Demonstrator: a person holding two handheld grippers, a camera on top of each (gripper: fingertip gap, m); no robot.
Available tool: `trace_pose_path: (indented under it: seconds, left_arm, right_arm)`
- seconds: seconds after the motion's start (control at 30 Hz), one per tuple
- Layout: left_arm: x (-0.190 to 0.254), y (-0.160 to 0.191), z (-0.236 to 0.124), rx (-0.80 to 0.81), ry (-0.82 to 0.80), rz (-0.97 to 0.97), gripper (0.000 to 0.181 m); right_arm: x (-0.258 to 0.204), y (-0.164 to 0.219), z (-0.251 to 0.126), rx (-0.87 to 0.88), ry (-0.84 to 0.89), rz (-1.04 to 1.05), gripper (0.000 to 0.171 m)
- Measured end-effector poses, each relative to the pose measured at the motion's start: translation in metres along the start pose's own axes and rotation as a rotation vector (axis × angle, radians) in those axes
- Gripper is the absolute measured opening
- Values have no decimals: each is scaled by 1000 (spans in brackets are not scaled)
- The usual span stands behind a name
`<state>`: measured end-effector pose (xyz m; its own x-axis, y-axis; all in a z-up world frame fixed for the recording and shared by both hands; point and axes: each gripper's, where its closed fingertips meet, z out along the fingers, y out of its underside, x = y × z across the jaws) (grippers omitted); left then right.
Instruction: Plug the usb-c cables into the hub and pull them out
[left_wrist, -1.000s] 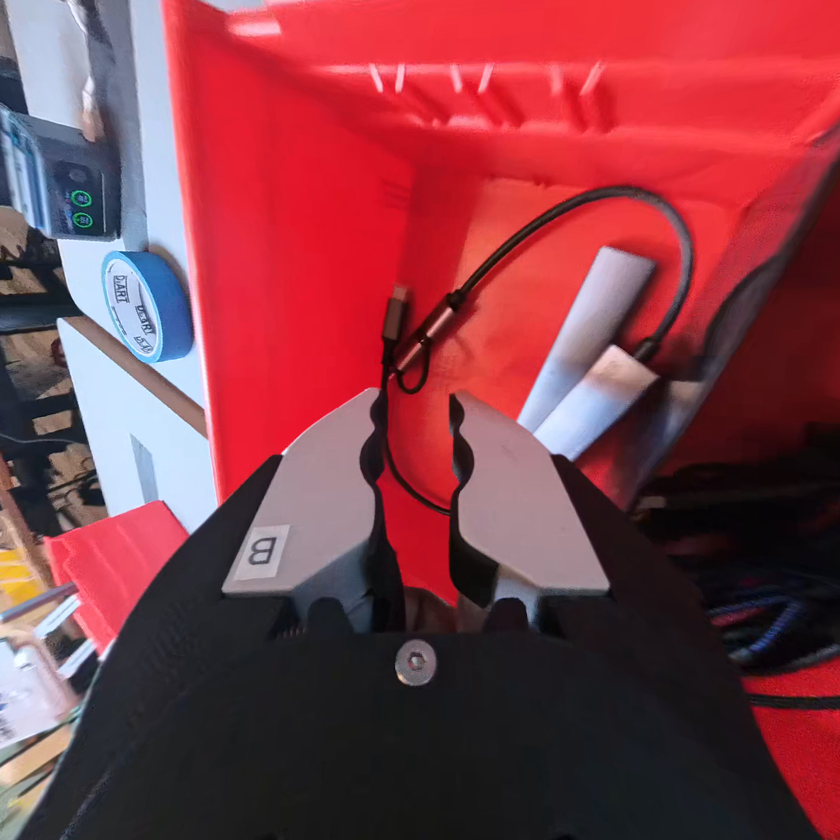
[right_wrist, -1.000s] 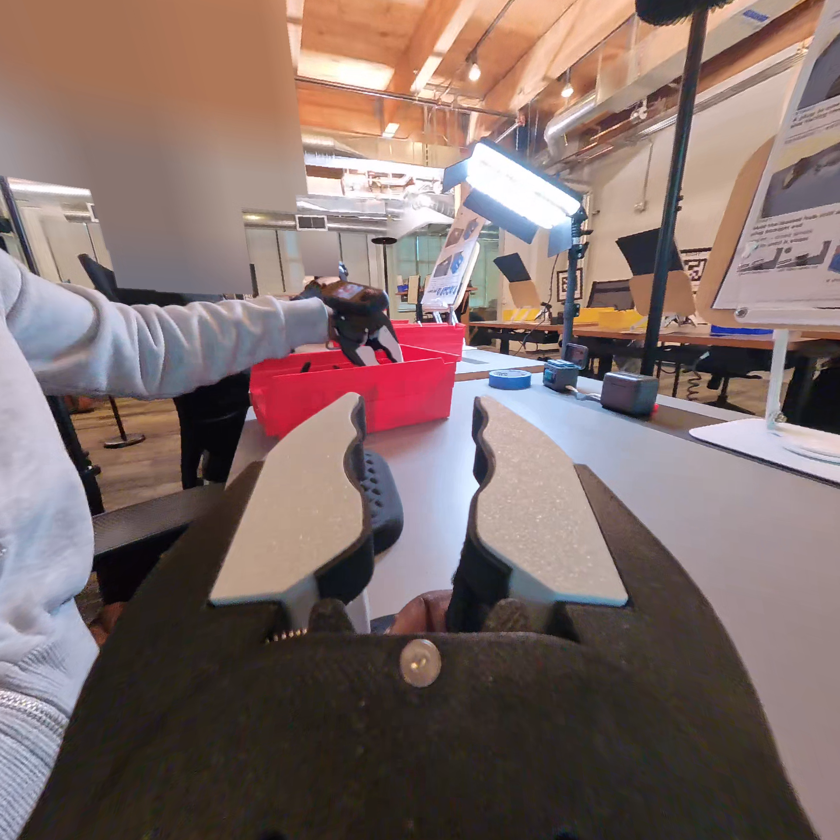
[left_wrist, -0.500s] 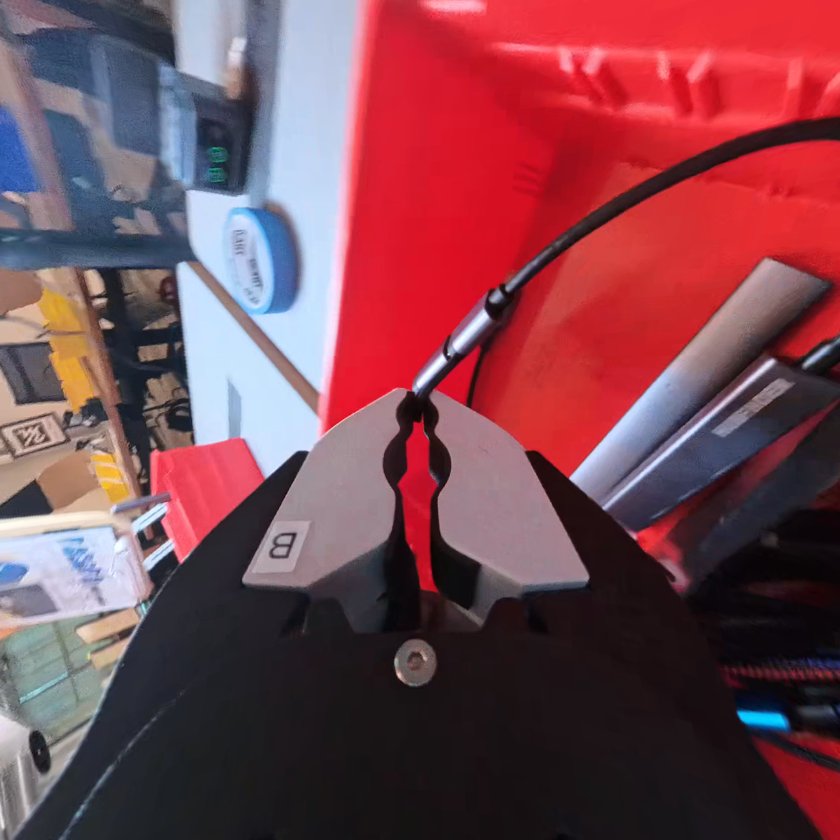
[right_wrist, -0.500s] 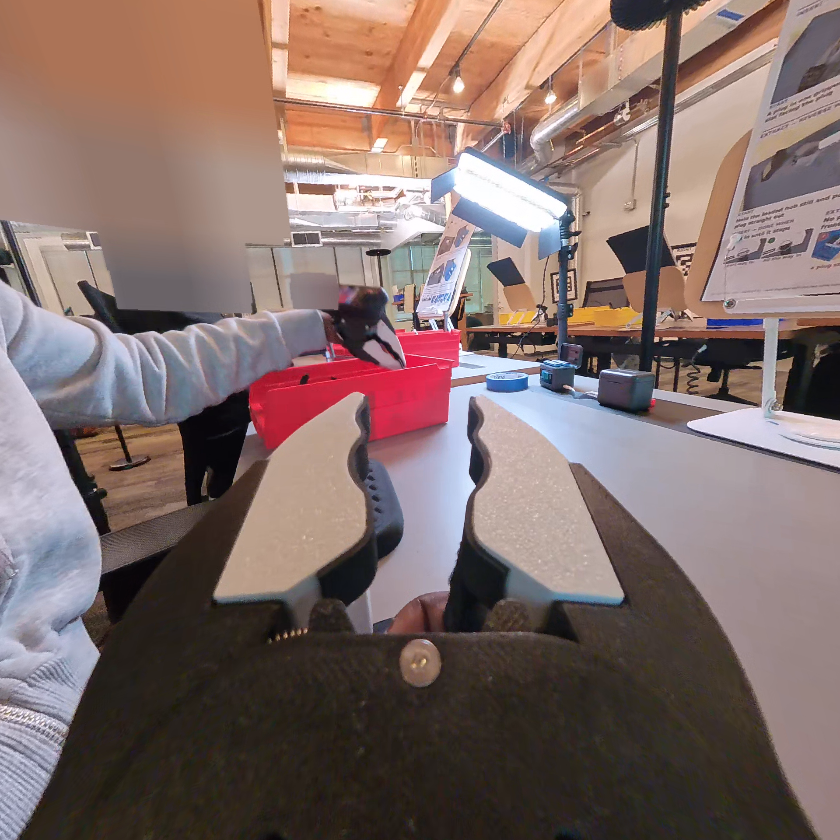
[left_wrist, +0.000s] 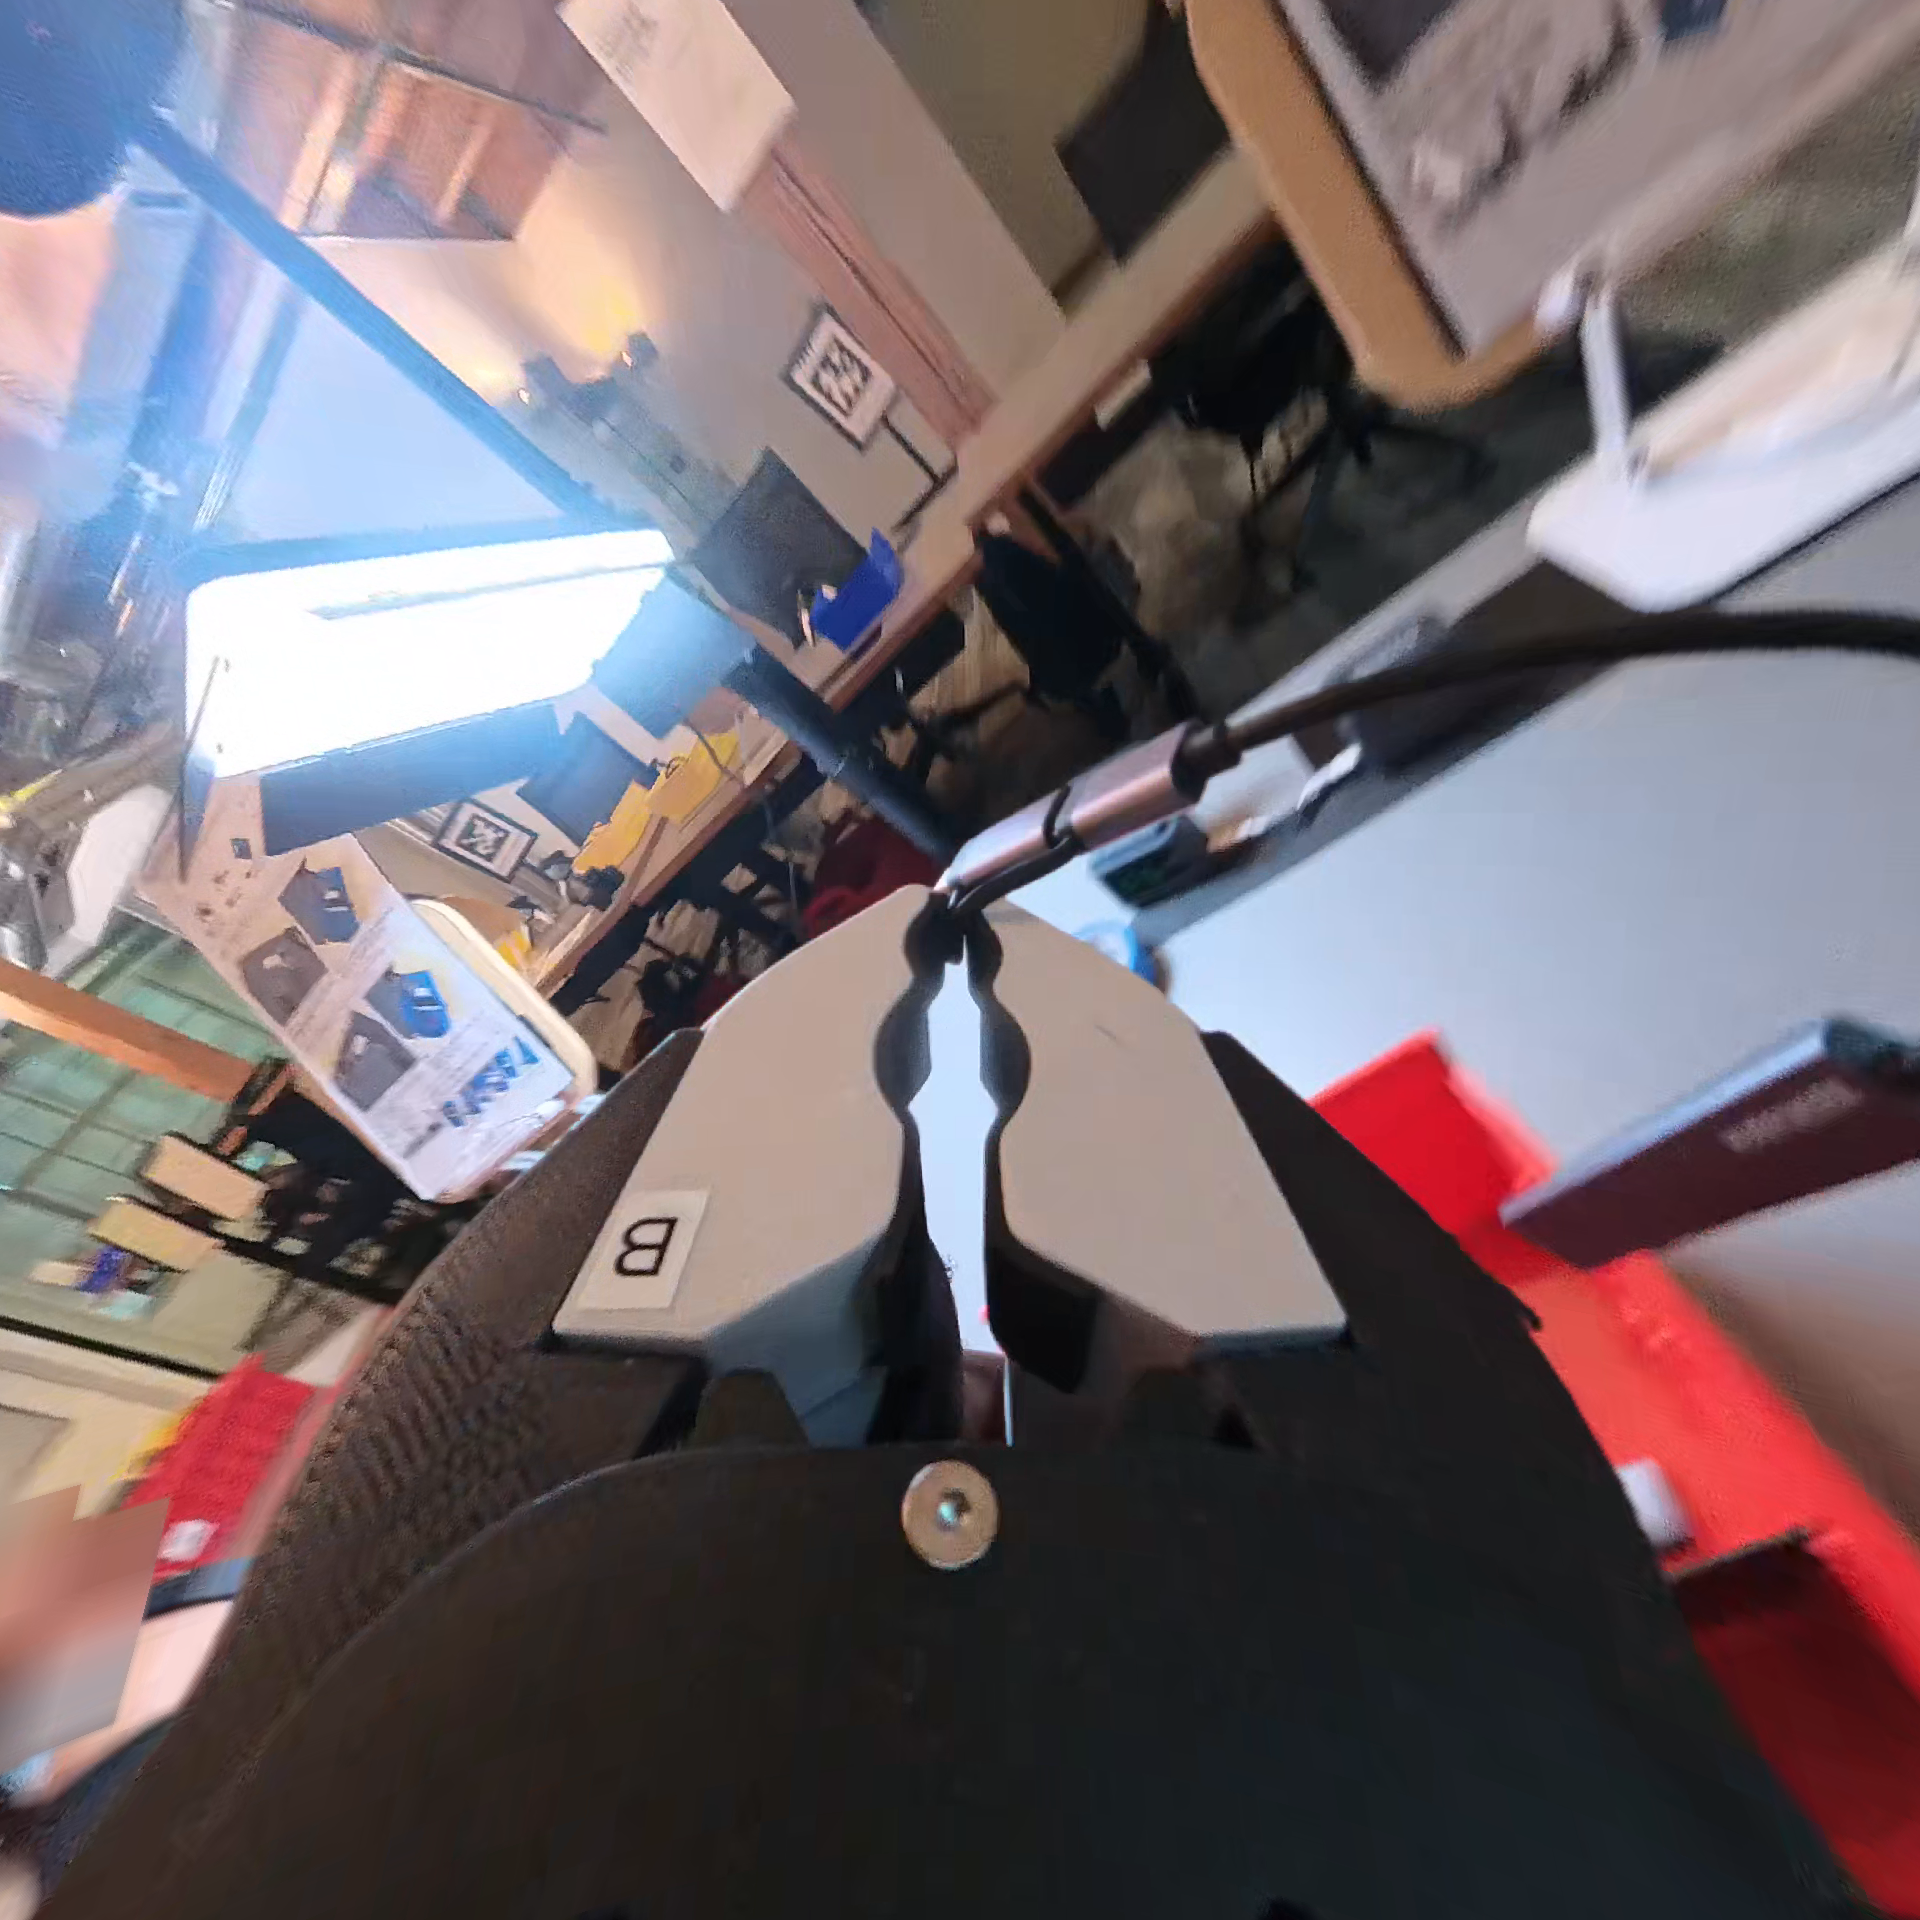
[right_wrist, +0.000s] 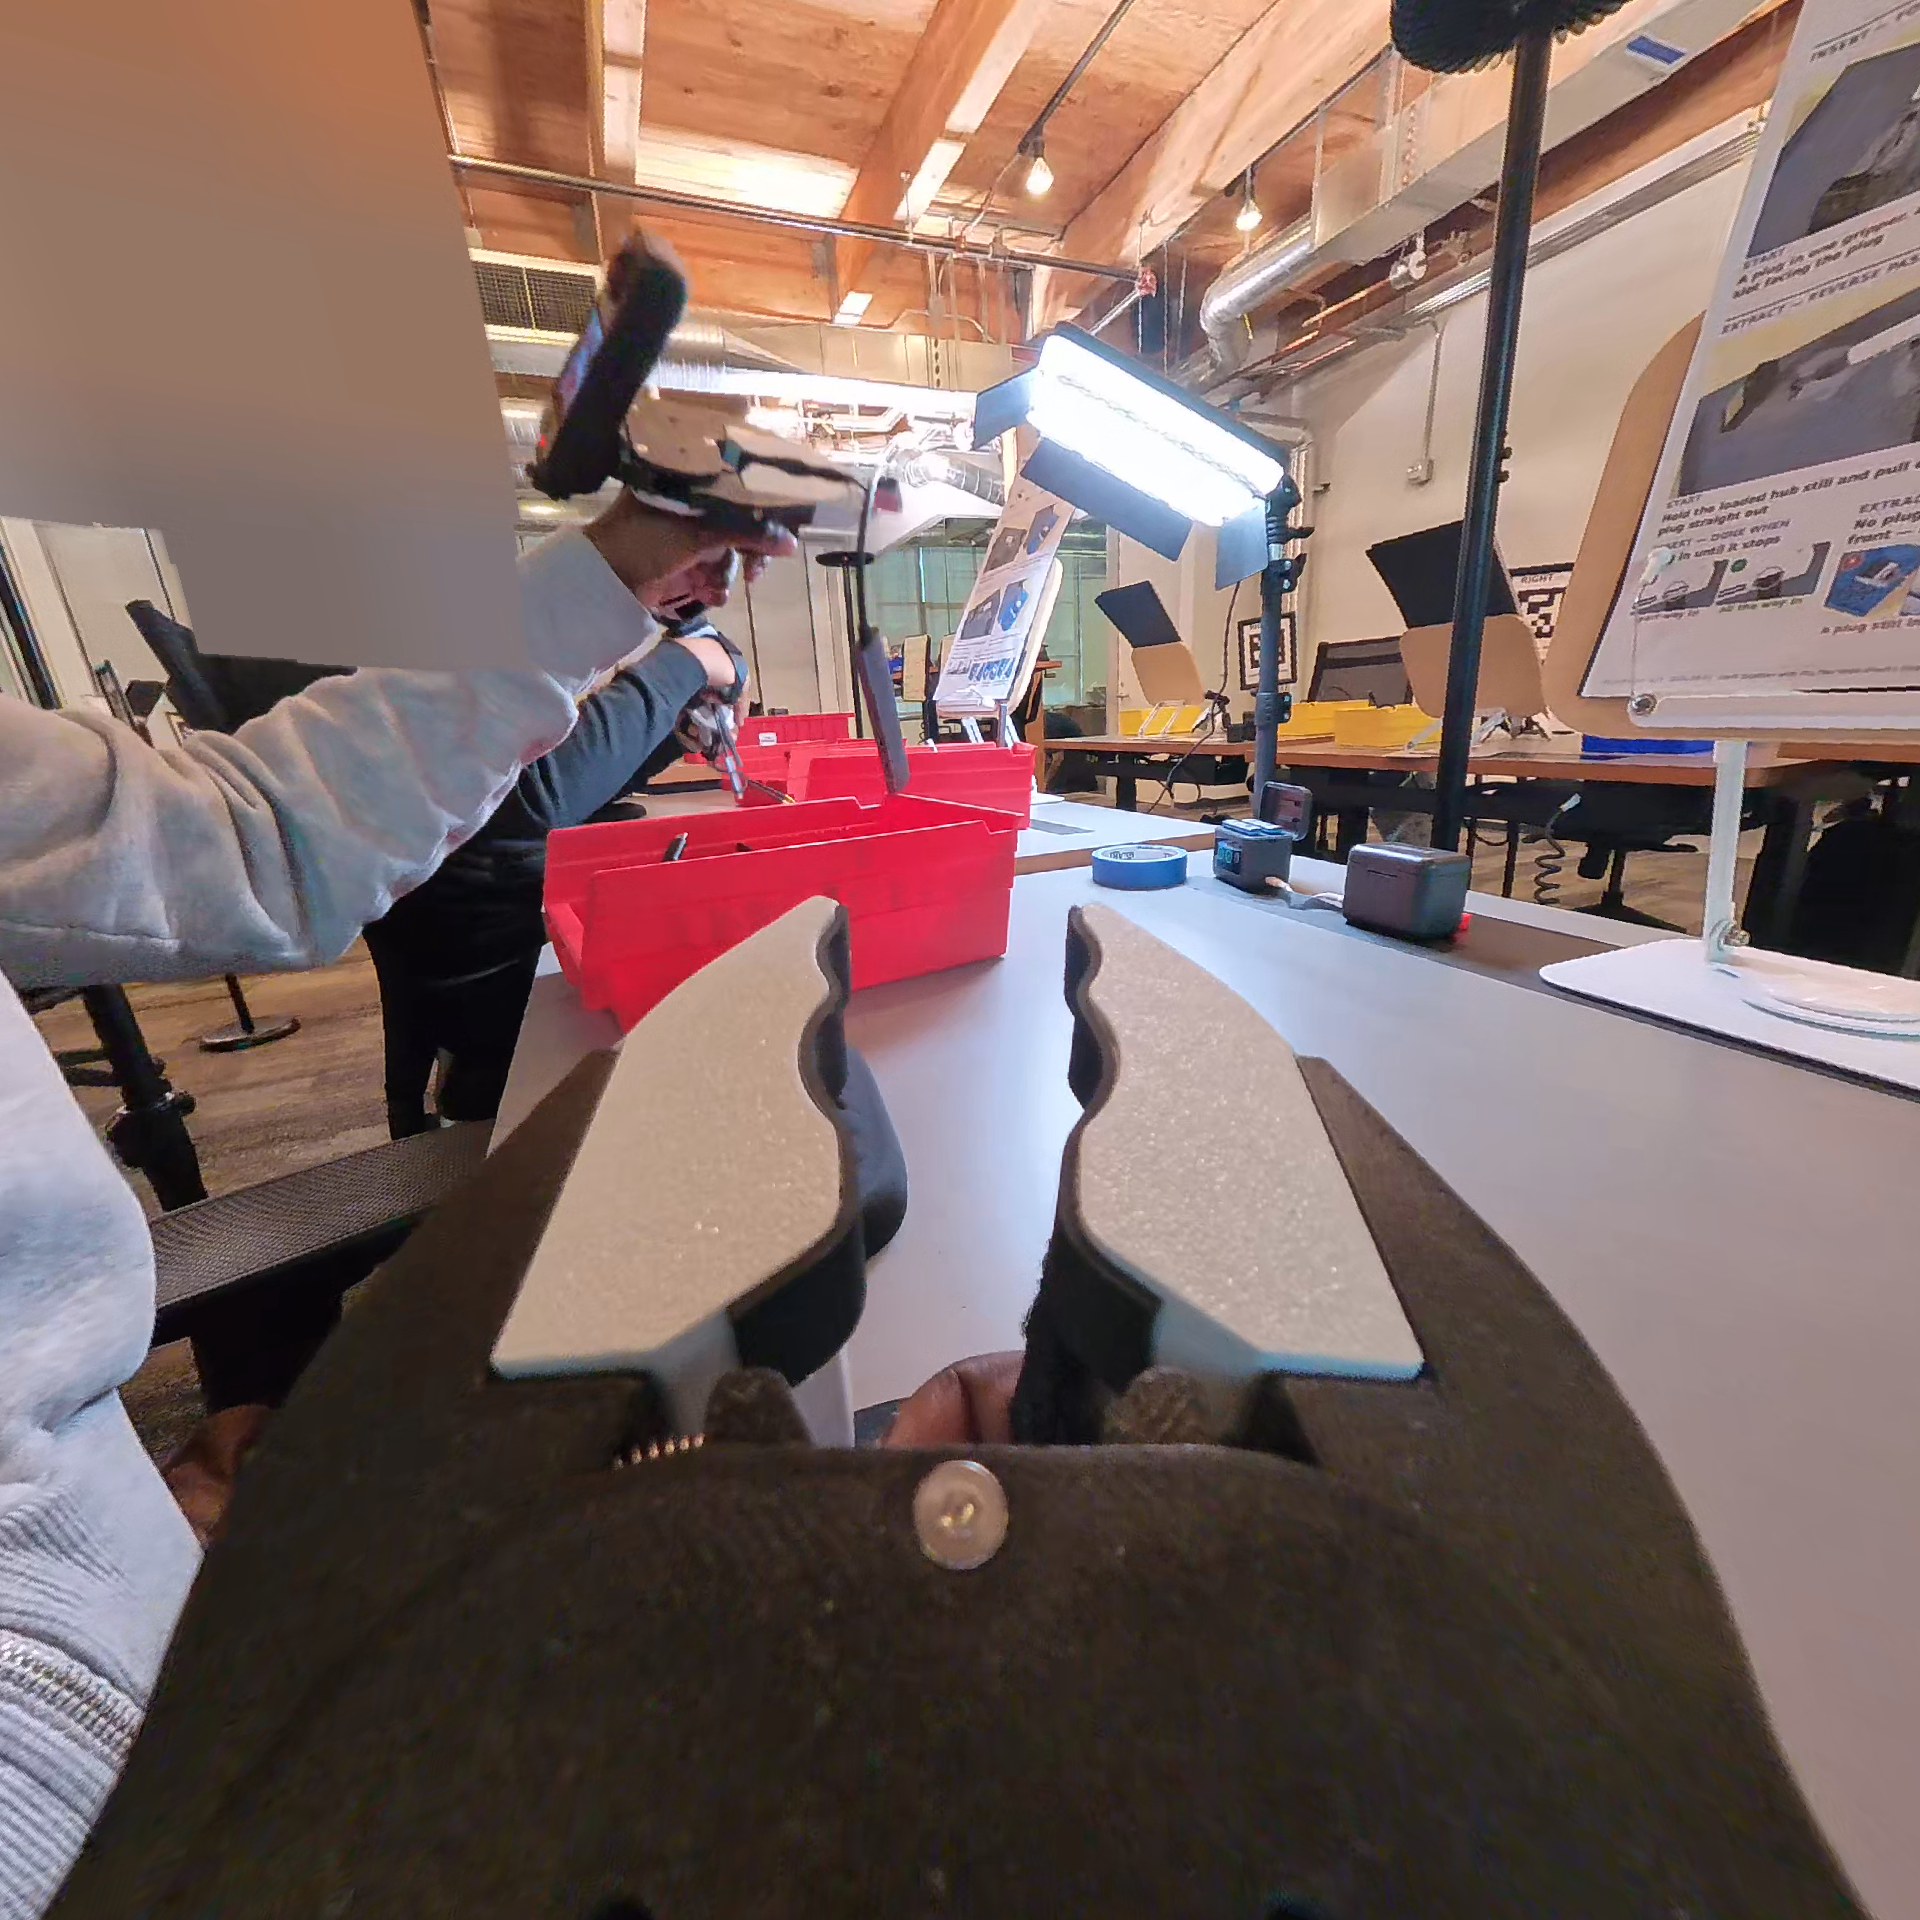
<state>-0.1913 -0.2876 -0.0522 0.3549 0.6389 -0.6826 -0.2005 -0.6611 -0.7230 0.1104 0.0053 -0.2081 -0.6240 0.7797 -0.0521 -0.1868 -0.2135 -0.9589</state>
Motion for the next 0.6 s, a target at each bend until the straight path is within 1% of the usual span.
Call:
trace_pose_path:
  seconds: [0.13, 0.23, 0.3, 0.33, 0.4, 0.47, 0.5, 0.6]
  left_arm:
    - [38, -42, -20, 122, 27, -193, 4]
    - [88, -70, -36, 201, 132, -262, 4]
    - [124, -86, -46, 245, 220, -264, 4]
    - [142, -92, -50, 258, 262, -253, 4]
    - [177, -102, -56, 267, 339, -218, 4]
    - [208, -111, -62, 270, 398, -159, 4]
    - [220, -115, -65, 275, 418, -133, 5]
    - [247, -126, -69, 277, 452, -71, 5]
  right_arm:
    - [-3, 1, 0, -5, -11, -11, 40]
    - [-6, 1, 1, -8, -28, -27, 40]
    - [-12, 2, 2, -16, -57, -37, 42]
    - [-19, 3, 2, -26, -99, -39, 44]
    - [-36, 7, 5, -60, -205, -11, 53]
    - [-48, 15, 12, -135, -274, 29, 63]
    - [-53, 18, 16, -169, -297, 36, 68]
    - [-64, 16, 31, -203, -318, 32, 69]
